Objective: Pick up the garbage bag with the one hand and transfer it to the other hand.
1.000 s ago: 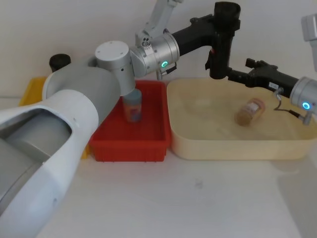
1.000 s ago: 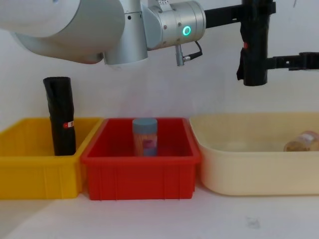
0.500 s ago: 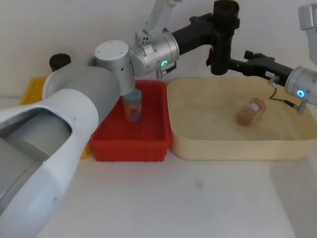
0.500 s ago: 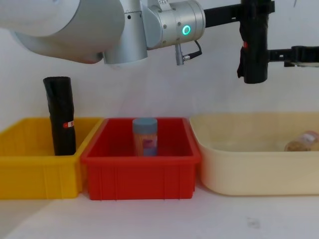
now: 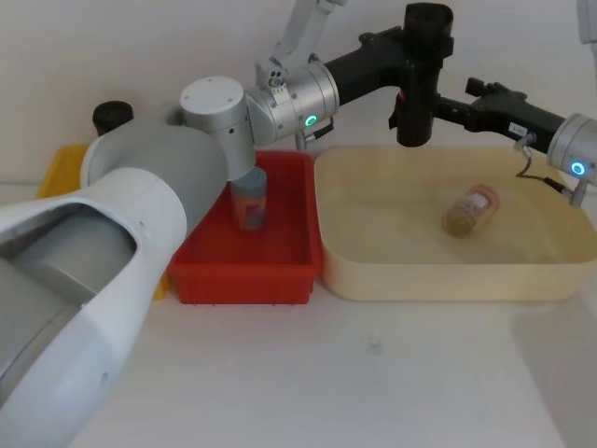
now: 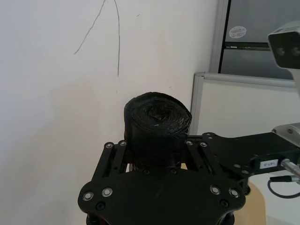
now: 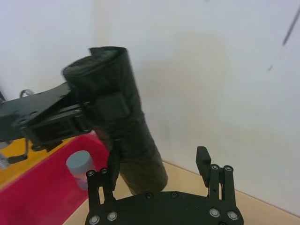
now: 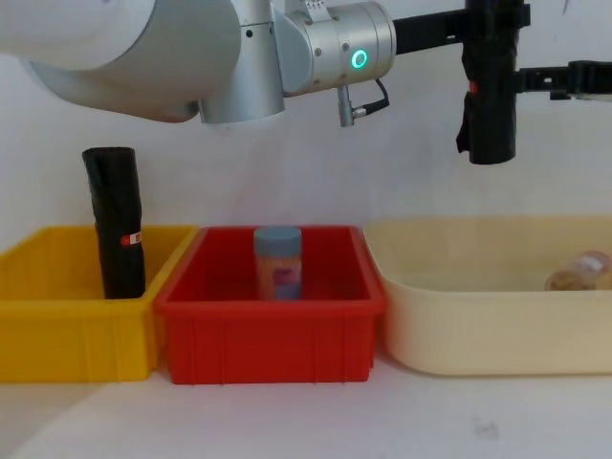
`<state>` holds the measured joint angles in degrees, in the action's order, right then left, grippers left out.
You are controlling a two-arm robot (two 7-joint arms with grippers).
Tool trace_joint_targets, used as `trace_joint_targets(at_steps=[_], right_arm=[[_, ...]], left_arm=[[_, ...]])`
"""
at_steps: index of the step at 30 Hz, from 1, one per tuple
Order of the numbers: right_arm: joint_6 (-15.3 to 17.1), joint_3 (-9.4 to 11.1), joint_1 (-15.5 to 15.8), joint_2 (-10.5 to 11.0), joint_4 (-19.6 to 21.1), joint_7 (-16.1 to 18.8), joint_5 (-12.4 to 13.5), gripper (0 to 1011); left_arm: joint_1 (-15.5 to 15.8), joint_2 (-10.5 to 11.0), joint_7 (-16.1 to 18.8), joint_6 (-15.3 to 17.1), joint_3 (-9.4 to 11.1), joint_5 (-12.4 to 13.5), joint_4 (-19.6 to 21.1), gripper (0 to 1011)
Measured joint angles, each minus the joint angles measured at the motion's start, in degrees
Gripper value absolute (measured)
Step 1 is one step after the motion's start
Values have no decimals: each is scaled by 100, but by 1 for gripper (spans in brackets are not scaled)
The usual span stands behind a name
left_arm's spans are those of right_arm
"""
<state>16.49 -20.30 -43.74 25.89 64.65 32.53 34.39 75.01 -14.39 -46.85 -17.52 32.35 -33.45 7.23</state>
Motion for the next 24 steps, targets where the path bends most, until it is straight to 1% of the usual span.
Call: trace_joint_targets(at_steps=[6, 13, 20, 24], right_arm=[[-3, -67, 87, 110, 219, 78, -1, 1000], [55, -207, 177, 242, 493, 169, -37, 1000], [98, -276, 225, 298, 640, 169, -57, 1000], [115, -301, 223, 296, 652, 119, -62, 1000]], left_arm=[[1, 0, 0, 0, -1, 2, -1, 475], [1, 1, 0, 0, -4, 2, -1, 475], [1, 1, 0, 1, -8, 2, -1, 475], [1, 2, 1, 1, -10, 1, -1, 475]])
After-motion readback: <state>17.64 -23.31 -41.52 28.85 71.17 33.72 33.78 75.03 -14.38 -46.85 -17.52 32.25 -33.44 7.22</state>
